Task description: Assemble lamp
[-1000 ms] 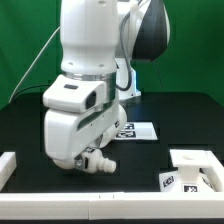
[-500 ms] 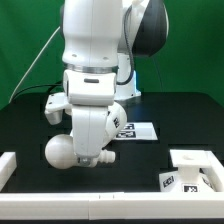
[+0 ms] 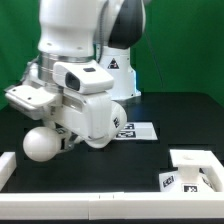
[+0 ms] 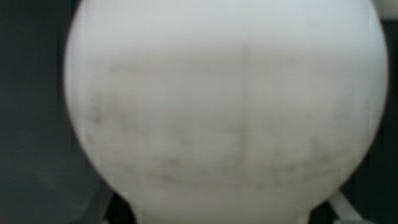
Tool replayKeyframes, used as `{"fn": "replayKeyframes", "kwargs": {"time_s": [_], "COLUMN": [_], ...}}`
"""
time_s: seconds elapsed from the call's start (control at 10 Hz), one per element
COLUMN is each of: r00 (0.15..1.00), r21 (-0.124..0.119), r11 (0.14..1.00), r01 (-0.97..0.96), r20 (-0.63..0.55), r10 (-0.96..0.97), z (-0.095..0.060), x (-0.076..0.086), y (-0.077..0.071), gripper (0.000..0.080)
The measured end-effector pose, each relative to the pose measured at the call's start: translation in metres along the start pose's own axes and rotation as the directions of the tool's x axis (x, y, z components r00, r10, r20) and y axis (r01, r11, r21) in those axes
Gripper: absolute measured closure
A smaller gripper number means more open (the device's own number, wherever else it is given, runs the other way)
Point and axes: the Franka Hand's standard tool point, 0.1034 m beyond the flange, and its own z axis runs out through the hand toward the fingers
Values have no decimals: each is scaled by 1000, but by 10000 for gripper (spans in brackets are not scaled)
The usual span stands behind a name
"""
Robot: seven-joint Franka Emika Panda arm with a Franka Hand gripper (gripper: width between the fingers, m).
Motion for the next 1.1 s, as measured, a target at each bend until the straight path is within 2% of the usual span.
{"fn": "replayKeyframes", "kwargs": {"time_s": [0.1,0.4,0.5,0.7,0.8,1.1], "r00": [999,976,926,820,812,819], "r21": [7,33,60,65,74,76], "r11": [999,975,924,818,809,816], "r01": [35,219,377,572,583,573], "r20": [5,14,-5,-79,-77,-80], "r10": [-35,-219,-377,-567,-578,-568], "z": [2,2,-2,-3,-2,0], "x": [1,-1,6,20,17,17], "y": [2,-4,-13,-46,-47,-49], "gripper": [459,459,459,459,459,459]}}
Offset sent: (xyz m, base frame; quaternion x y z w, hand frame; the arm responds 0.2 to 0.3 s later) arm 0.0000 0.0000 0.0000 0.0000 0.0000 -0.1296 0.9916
